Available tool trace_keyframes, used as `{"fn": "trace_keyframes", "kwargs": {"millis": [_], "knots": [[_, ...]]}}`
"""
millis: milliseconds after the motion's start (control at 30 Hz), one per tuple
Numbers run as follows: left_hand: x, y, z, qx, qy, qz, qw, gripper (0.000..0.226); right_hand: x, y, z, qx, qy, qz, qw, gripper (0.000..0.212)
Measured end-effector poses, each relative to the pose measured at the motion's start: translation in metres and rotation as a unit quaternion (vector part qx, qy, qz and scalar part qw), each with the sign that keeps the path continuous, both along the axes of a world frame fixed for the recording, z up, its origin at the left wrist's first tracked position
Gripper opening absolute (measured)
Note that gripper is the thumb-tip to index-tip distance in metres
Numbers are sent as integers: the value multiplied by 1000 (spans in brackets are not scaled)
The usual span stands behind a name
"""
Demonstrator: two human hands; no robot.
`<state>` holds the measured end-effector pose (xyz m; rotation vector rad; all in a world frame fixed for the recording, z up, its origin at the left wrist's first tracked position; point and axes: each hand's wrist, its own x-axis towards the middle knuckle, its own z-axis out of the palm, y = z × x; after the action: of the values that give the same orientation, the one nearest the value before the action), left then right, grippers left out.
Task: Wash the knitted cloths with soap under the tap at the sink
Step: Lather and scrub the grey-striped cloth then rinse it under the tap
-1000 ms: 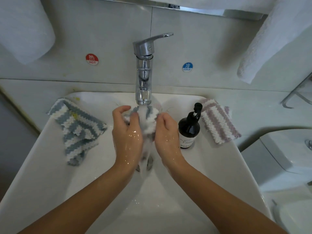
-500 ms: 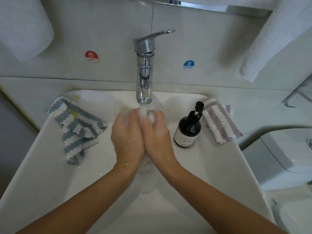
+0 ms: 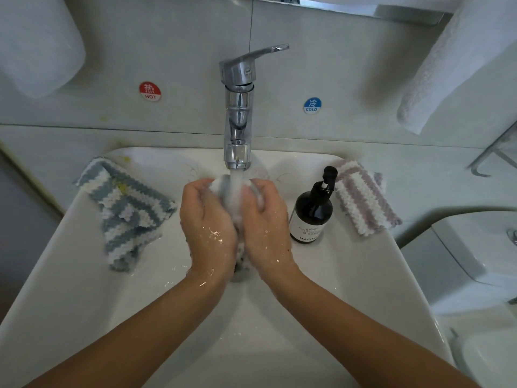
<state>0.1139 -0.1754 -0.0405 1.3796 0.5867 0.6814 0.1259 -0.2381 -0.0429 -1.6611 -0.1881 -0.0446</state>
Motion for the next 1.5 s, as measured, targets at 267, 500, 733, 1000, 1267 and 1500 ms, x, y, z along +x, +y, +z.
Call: {"fn": "trace_keyframes", "kwargs": {"millis": [267,500,733,1000,1267,1500], "knots": [[-1,-5,-3,-16,38,-72,997,18,-3,5,-6,17,2,-25,1000,32],[-7,-7,-9,54,61,-101,992,22,3,-3,-4,63,80,-20,995,5],[-2,-4,-11,48,21,-56,997,16,1,0,-6,43,107,18,993,11],[5,7,-12,33,9,-33,999,7,3,7,-4,-87,113,45,989,22],[4,-3,-16,59,60,-109,990,27,4,-3,-1,-9,66,-12,998,33],[6,1,-28,97,97,-155,978,38,2,-2,1,-37,89,1,995,40]]}}
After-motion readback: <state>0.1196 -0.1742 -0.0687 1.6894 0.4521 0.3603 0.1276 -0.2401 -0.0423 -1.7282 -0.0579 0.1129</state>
